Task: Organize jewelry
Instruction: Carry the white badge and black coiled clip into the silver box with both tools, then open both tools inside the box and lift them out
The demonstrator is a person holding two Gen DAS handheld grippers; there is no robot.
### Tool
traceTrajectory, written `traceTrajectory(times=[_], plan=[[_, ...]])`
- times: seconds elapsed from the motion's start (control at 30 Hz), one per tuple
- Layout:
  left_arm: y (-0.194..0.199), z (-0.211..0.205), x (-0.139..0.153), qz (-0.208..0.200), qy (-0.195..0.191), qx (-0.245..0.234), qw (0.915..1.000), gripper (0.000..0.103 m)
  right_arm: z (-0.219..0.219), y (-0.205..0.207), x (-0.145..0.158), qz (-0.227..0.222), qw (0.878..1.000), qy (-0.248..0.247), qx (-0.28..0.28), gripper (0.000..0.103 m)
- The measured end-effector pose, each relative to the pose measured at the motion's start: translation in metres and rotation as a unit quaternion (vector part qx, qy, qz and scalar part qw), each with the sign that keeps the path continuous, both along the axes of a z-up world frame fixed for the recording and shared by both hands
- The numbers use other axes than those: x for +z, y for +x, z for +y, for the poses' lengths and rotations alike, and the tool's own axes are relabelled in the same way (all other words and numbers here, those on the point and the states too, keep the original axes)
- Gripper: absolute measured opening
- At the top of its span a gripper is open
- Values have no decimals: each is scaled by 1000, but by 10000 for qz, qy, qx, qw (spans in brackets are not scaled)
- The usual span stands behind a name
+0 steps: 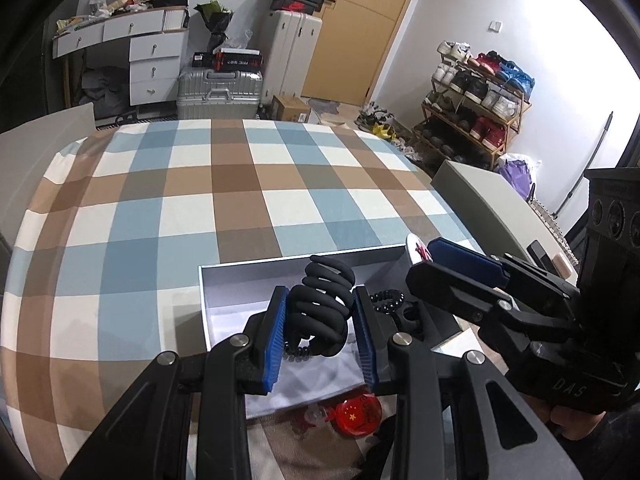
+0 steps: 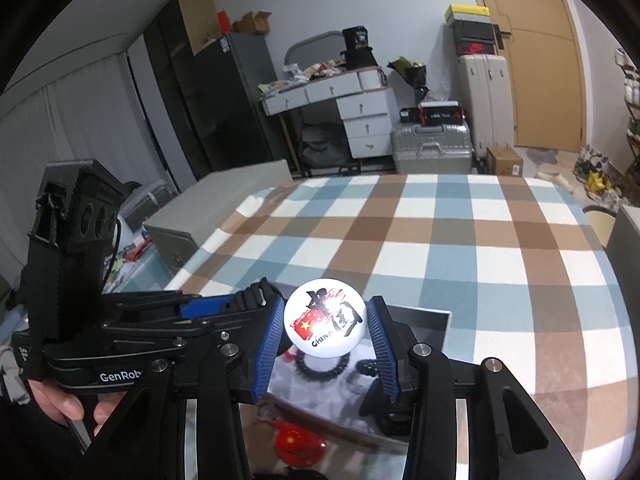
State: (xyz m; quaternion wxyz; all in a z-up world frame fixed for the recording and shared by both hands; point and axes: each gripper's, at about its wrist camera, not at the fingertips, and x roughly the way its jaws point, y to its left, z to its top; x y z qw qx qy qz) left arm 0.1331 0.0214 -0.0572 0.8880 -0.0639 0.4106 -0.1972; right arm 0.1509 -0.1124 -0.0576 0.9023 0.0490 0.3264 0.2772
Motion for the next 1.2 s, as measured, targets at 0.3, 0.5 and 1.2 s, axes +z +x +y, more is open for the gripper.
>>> traceTrajectory(times=[0.3, 0.5, 1.2], plan=[[8, -4, -11, 203, -12, -56, 9998, 26, -1, 14, -17, 208, 9997, -122, -20, 42], [12, -6, -13, 208, -15, -59, 9998, 26, 1, 26, -27, 419, 9987, -272, -64, 43], [-6, 3, -9, 125, 187, 213, 9995, 42, -25, 1, -12, 359, 9981, -98, -495, 52]])
